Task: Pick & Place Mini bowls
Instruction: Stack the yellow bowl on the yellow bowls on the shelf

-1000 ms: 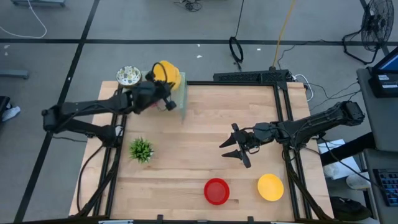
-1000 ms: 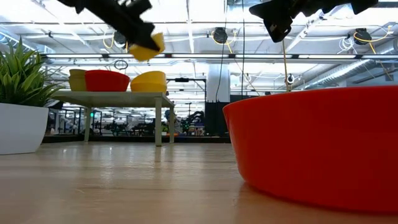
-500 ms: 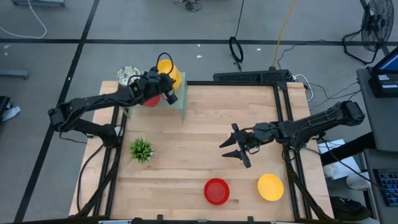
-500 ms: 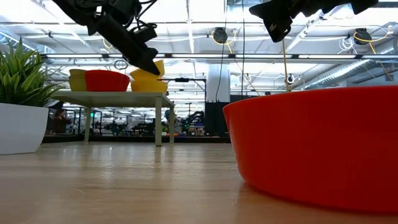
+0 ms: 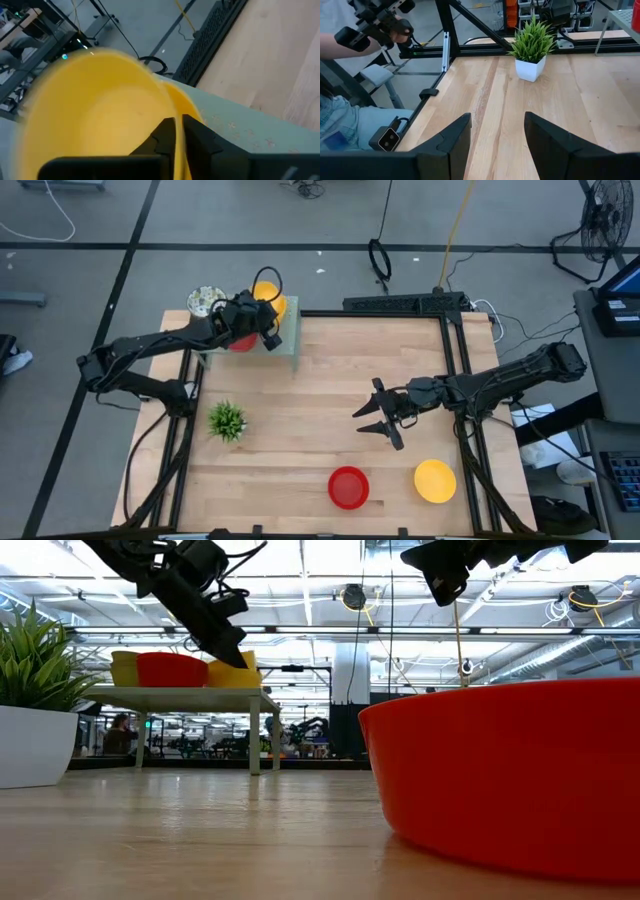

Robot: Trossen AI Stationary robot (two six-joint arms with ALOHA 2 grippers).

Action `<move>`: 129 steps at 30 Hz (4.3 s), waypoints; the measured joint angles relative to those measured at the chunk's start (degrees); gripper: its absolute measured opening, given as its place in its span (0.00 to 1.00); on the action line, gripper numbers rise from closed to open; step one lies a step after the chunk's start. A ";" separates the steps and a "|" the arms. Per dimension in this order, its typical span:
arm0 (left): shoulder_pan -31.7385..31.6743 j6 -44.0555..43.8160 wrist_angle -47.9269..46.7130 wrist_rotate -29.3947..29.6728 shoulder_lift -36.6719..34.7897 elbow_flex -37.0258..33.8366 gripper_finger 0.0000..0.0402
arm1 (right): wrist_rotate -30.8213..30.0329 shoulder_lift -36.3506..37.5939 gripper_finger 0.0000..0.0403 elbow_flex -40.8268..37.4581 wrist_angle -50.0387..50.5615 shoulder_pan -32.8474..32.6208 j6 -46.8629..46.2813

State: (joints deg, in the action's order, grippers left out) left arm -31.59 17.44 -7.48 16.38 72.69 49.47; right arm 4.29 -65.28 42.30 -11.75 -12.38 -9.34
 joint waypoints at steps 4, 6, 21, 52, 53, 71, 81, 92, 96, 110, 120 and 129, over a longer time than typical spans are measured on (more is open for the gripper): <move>0.00 0.25 0.10 0.00 0.00 0.00 0.15 | 0.01 0.00 0.42 0.00 0.00 0.02 -0.28; 0.00 0.27 0.16 0.00 0.00 0.00 0.16 | 0.00 0.00 0.42 0.00 -0.02 0.01 -0.28; 0.00 0.01 1.22 0.06 0.00 0.00 0.45 | 0.00 0.00 0.42 0.00 -0.02 0.02 -0.42; 11.93 -21.42 1.74 -28.08 -5.85 -0.02 0.53 | -3.70 -3.61 0.42 0.07 -8.26 -3.39 -0.70; 13.08 -22.25 1.53 -28.74 -5.84 -0.02 0.53 | -4.58 -4.34 0.42 0.07 -7.86 -4.06 -1.11; 31.90 -25.42 1.38 -26.23 -5.84 0.00 0.53 | -1.04 -18.39 0.42 7.34 12.12 -14.81 -45.61; 36.92 -26.68 -0.84 -22.72 -5.81 -0.02 0.53 | -0.73 -22.35 0.42 15.32 4.31 -19.34 -47.77; 40.92 -28.51 -0.95 -20.69 -5.81 -0.02 0.53 | -3.93 -22.47 0.42 18.00 -22.25 -19.72 19.99; 42.32 -28.75 -0.95 -20.70 -5.81 0.00 0.53 | -5.33 -22.46 0.42 17.57 -24.86 -19.02 29.72; 43.87 -28.71 -2.62 -17.73 -5.81 -0.02 0.53 | -34.64 -21.63 0.42 29.40 40.42 -18.68 -27.37; 43.87 -29.20 -3.50 -15.78 -5.81 -0.02 0.53 | 0.62 -21.66 0.42 26.22 49.41 -21.73 -71.70; 43.85 -29.65 -4.89 -15.78 -5.81 -0.02 0.53 | 6.46 -21.66 0.42 21.52 52.31 -25.90 -91.65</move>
State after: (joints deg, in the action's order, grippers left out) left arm 12.25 -12.21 -12.37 0.60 66.87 49.45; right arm 10.76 -86.94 63.82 40.57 -38.28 -101.00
